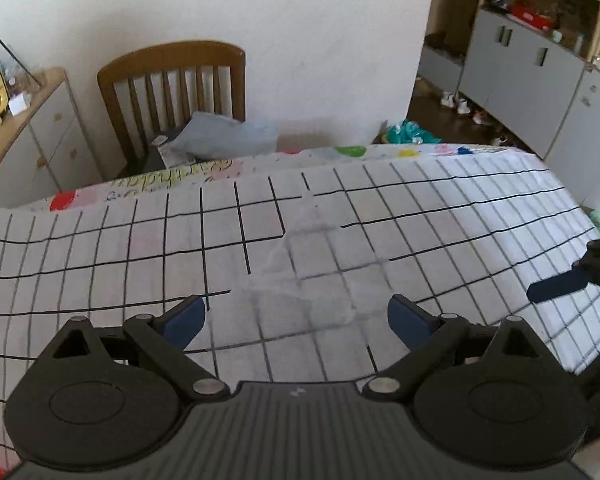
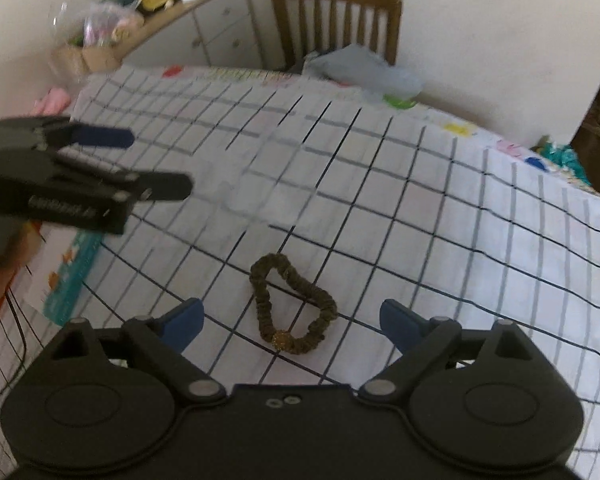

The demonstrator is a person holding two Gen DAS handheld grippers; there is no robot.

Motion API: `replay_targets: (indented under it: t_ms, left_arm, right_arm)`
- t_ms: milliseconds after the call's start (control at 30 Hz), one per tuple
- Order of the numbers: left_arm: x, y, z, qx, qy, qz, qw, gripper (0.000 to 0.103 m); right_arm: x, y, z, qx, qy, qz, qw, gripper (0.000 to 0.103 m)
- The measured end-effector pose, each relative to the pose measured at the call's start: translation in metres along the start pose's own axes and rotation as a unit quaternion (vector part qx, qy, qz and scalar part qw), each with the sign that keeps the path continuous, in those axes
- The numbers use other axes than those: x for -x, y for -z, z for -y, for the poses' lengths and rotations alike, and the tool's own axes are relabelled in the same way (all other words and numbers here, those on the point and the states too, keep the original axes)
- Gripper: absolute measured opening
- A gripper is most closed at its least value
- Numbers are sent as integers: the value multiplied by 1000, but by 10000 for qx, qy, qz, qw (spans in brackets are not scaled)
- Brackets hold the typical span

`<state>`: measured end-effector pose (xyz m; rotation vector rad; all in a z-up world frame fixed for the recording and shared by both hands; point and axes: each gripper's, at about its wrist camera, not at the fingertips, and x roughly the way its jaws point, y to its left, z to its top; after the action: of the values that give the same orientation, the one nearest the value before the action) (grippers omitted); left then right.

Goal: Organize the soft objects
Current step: 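Grasp the clear plastic bag with the left tool while the right tool grasps the brown bracelet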

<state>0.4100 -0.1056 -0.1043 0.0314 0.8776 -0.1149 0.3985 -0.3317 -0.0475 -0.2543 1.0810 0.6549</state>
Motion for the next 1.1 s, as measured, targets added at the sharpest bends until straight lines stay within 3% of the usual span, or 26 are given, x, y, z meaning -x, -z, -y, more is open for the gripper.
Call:
replay_targets:
  t_ms: [333, 567, 633, 867, 967, 1100]
  left_arm:
    - [-47, -1, 16, -55, -206, -265, 9994, 99]
    - [-68, -1, 18, 177, -271, -421, 9986, 99]
    - [-72, 0, 21, 136, -296, -445, 9985, 98]
    - [-80, 1, 23, 102, -318, -515, 9981, 98]
    - [-78, 1, 22, 79, -309, -448, 9985, 91]
    - [-74, 0, 20, 98, -323, -352, 9988, 66]
  right_arm:
    - [-28, -8, -1, 412, 11, -148, 9990, 93]
    - [-40, -9, -3, 622, 74, -213, 9978, 92]
    - [-43, -8, -5, 696, 109, -224, 9973, 86]
    - [-49, -4, -9, 835, 201, -226, 9961, 79]
    - [-52, -2, -12, 900, 268, -280, 9952, 74]
    - [-52, -1, -14, 945, 283, -231, 9948, 72]
